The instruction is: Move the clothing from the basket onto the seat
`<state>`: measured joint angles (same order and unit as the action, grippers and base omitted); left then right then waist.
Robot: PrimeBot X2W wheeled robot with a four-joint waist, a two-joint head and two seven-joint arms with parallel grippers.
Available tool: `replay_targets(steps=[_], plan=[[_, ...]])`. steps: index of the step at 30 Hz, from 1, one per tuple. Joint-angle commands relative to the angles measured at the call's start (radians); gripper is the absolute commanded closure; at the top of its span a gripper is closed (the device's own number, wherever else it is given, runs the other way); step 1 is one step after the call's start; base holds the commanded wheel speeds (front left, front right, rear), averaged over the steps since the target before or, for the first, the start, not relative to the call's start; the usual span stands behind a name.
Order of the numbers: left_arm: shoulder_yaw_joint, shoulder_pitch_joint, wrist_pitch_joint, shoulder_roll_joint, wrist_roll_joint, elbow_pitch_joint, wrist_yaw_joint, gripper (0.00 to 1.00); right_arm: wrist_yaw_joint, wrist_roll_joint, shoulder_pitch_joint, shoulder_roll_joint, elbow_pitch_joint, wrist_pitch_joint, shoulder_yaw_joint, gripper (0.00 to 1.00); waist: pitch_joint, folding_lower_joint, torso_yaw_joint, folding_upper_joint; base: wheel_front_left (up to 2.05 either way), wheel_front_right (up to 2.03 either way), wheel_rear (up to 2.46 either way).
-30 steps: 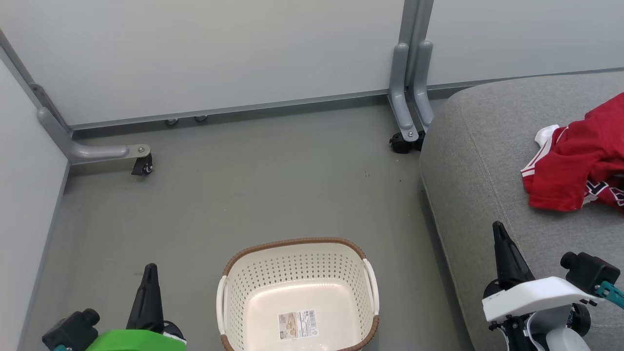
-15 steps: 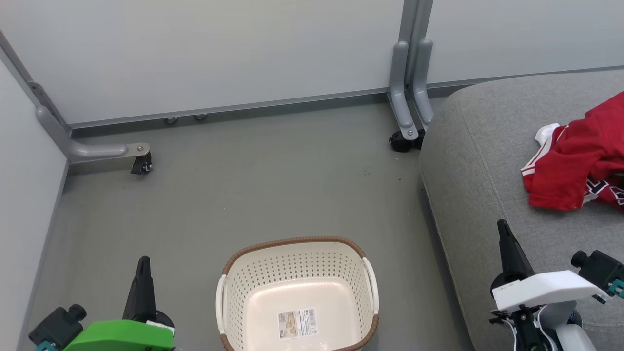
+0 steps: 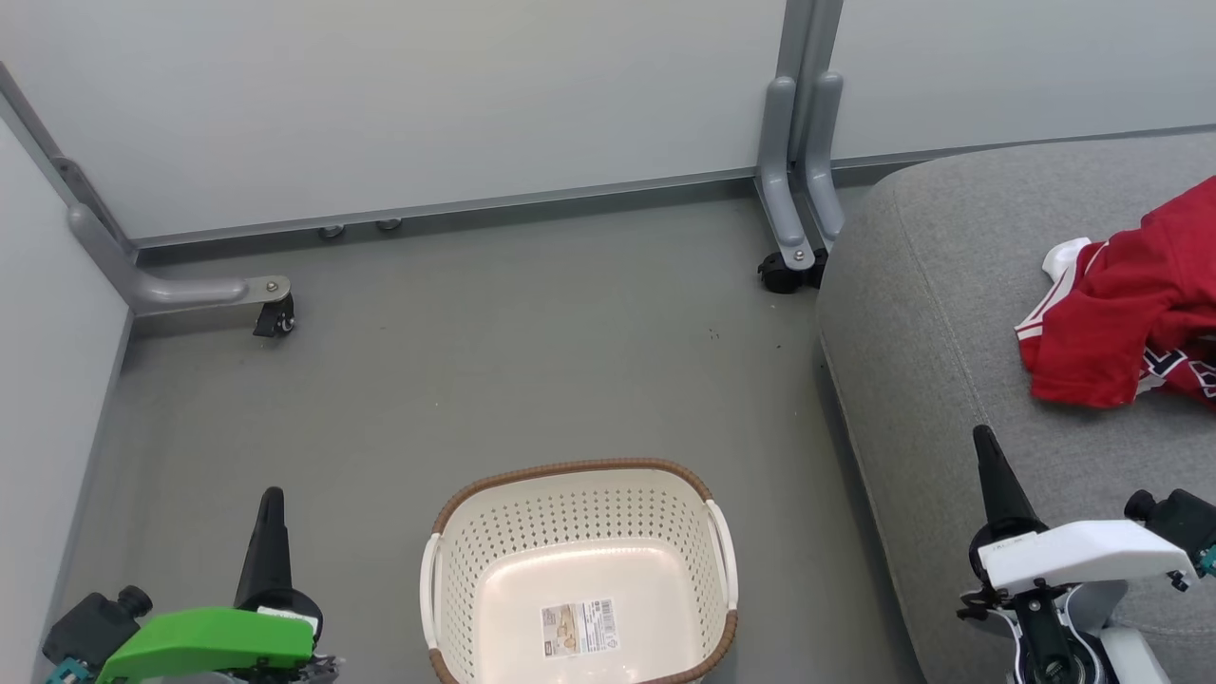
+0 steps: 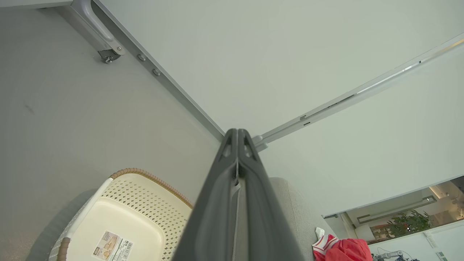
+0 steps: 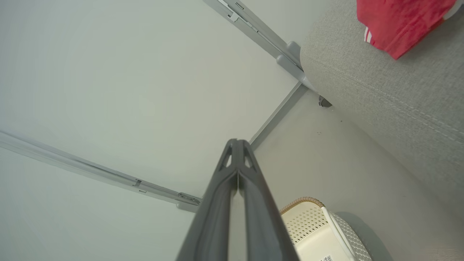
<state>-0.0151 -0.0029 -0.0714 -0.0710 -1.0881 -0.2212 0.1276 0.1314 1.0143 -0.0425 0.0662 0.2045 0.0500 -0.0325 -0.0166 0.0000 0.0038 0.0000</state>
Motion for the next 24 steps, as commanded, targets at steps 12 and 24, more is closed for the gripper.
replay_targets(steps=[12,24], plan=[[-0.017,-0.046,0.038,-0.008,-0.138,0.002,0.003,1.00,0.000,0.150,-0.035,-0.001,0.004,-0.038,-0.019,1.00,0.004,0.0000,-0.001,0.0000,0.00,0.00,0.00],[-0.031,-0.063,0.069,-0.008,-0.245,-0.004,0.004,1.00,0.000,0.267,-0.043,-0.002,0.013,-0.068,-0.033,1.00,0.007,0.0000,-0.001,0.0000,0.00,0.00,0.00]])
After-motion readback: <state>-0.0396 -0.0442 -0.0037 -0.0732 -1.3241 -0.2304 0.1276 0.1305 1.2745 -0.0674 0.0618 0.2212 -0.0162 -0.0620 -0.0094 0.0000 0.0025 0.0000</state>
